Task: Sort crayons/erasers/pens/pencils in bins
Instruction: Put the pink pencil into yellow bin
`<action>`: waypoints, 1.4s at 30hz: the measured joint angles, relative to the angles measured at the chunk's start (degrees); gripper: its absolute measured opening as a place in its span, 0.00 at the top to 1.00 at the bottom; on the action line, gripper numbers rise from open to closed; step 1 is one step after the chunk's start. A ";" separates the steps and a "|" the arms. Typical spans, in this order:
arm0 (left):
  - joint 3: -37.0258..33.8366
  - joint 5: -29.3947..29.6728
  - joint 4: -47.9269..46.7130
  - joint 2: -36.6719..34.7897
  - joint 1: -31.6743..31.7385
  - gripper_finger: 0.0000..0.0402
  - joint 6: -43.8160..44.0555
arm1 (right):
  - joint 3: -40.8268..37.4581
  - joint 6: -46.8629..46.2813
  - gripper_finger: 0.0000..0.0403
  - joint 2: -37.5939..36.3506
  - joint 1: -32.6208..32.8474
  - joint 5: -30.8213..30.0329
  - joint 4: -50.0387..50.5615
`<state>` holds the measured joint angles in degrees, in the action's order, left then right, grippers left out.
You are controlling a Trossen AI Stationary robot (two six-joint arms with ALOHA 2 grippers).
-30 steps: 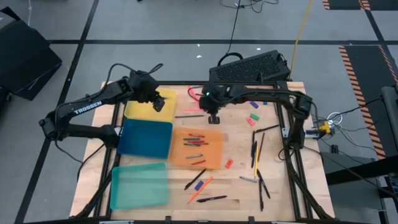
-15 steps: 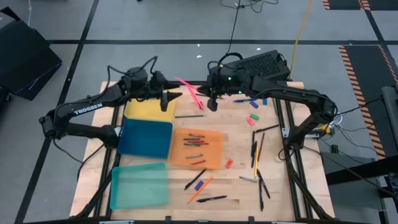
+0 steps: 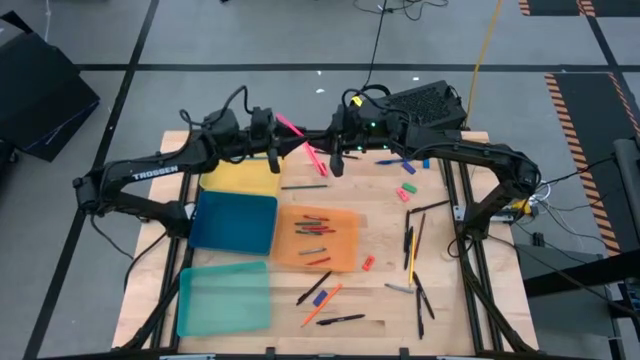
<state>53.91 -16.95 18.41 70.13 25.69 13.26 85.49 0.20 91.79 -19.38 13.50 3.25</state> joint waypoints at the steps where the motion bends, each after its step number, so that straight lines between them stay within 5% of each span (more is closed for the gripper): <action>1: 0.00 0.00 -0.53 0.02 0.00 0.76 -0.01 | 0.00 0.00 0.96 0.04 0.00 0.00 0.04; 5: 0.00 -0.07 -1.88 -0.35 0.33 0.95 -0.04 | 0.00 0.00 0.96 -0.02 0.00 -0.13 -0.02; 12: -0.02 0.07 -7.24 -2.20 2.94 0.95 0.14 | 0.00 -0.08 0.83 -0.02 0.00 -2.99 0.06; 16: -0.02 1.90 -19.33 -4.45 6.45 0.96 -2.36 | 0.00 -0.16 0.70 -0.02 0.00 -3.11 3.46; 22: -0.02 14.03 -47.25 -5.02 12.14 0.95 -9.45 | 0.00 0.79 0.58 0.39 -0.02 -3.32 14.68; 31: -0.07 23.48 -68.28 8.35 17.88 0.96 -20.60 | 0.02 1.75 0.57 8.42 0.54 -3.12 18.34; 42: -0.07 39.38 -69.65 26.02 17.68 0.94 -33.48 | 0.01 6.69 0.58 22.84 1.99 -6.19 16.94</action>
<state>53.84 22.43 -51.24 96.15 43.38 -20.23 85.50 6.89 114.64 -17.39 7.31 20.19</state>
